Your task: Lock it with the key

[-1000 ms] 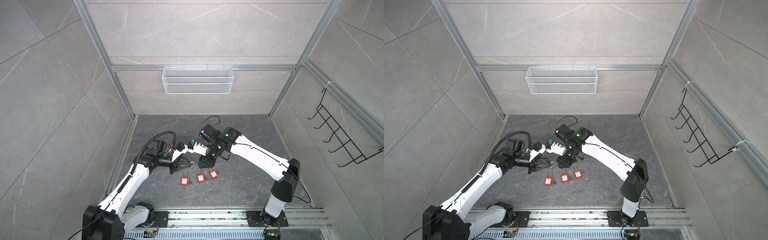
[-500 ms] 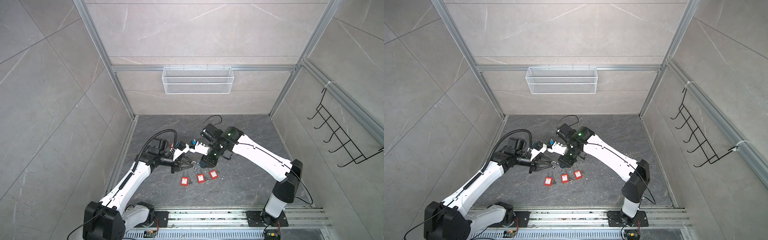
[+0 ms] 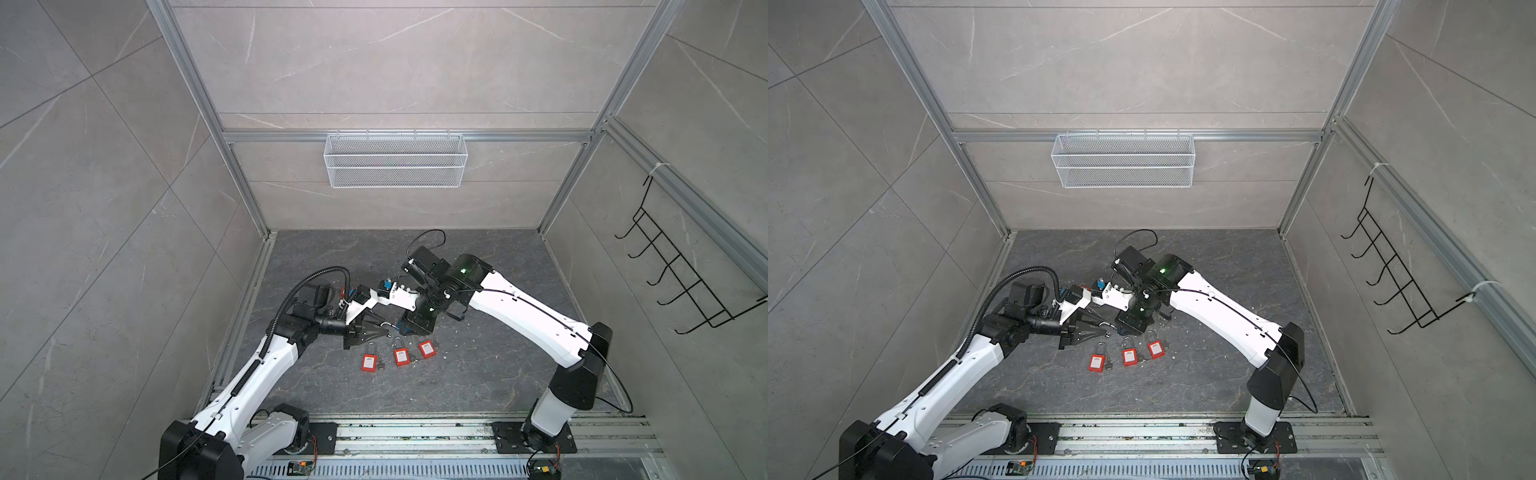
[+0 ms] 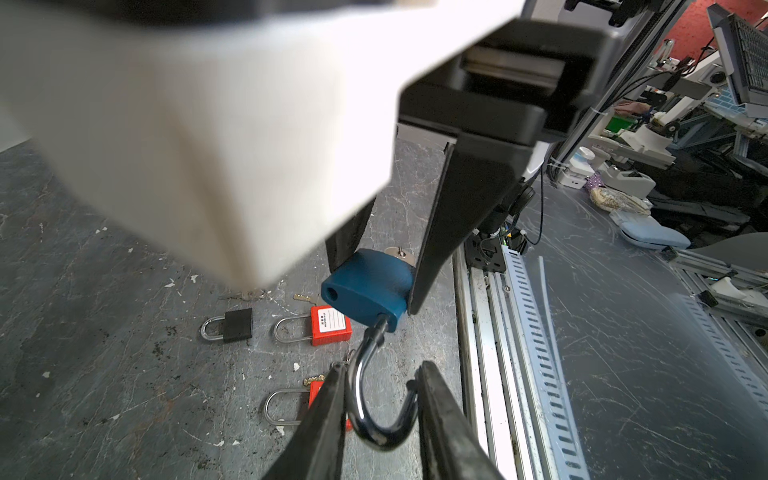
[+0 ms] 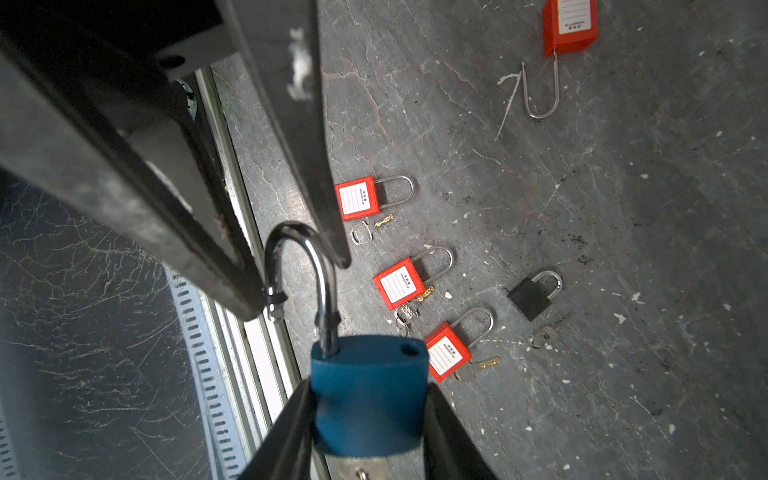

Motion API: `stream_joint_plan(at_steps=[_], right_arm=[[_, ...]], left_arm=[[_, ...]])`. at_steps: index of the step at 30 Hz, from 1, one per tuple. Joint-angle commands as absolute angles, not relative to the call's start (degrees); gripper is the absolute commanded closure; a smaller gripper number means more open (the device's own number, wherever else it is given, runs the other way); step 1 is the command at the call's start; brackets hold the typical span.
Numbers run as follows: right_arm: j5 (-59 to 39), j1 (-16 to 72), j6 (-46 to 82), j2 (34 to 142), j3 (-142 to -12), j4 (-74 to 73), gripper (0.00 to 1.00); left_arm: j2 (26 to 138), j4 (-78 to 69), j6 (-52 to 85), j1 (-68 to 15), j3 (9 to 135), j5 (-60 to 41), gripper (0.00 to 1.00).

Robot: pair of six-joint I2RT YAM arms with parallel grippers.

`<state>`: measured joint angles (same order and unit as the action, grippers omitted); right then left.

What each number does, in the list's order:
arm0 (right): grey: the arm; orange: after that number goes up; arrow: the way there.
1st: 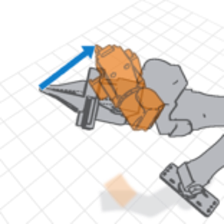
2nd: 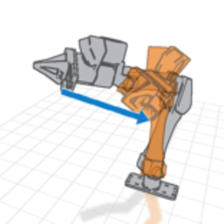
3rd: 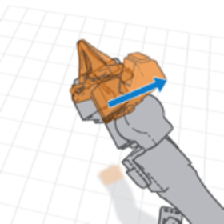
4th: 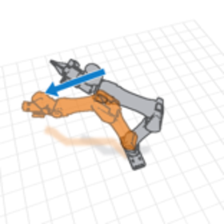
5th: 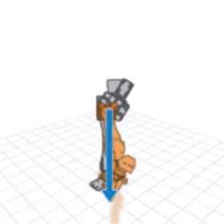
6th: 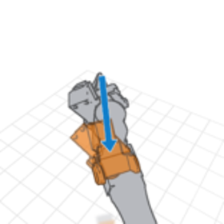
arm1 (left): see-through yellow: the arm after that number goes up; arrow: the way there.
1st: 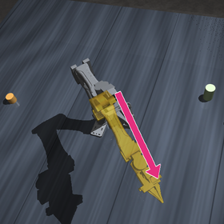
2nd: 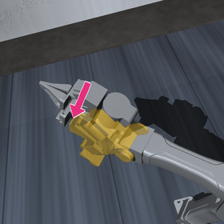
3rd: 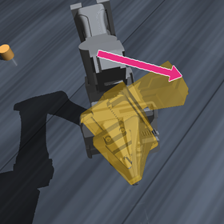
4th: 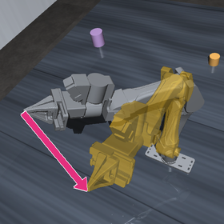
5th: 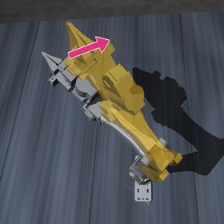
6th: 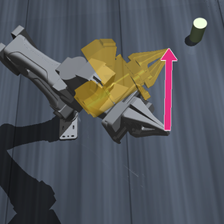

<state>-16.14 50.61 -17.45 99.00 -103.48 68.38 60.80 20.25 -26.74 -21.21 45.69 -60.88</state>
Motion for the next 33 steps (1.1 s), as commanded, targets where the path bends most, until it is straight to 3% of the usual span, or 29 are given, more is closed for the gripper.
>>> stream_joint_plan(at_steps=[1, 7, 18, 23, 27, 33], right_arm=[[-16.02, 50.63, -17.84, 97.02, -104.03, 63.55, 0.82], [-14.59, 50.71, -17.6, 95.74, -103.15, 62.02, 0.82], [-15.63, 50.66, -18.4, 94.65, -102.84, 61.72, 0.82], [-15.91, 50.68, -18.74, 94.74, -103.07, 61.7, 0.82], [-15.86, 50.68, -18.98, 94.9, -103.18, 61.61, 0.82], [-16.75, 50.66, -20.2, 94.85, -102.85, 61.66, 0.79]], left_arm=[[60.81, 19.48, -25.86, -22.77, 45.3, -64.2, 0.73], [61.26, 19.34, -25.97, -23.04, 45.22, -64.71, 0.86], [60.74, 18.81, -25.58, -23.89, 44.46, -64.41, 0.8], [60.89, 18.64, -25.38, -24.69, 44.39, -65.06, 0.86], [61.26, 18.63, -25.45, -24.87, 44.65, -65.49, 1.0], [60.97, 18.25, -25.43, -24.96, 44.7, -66.1, 1.0]])
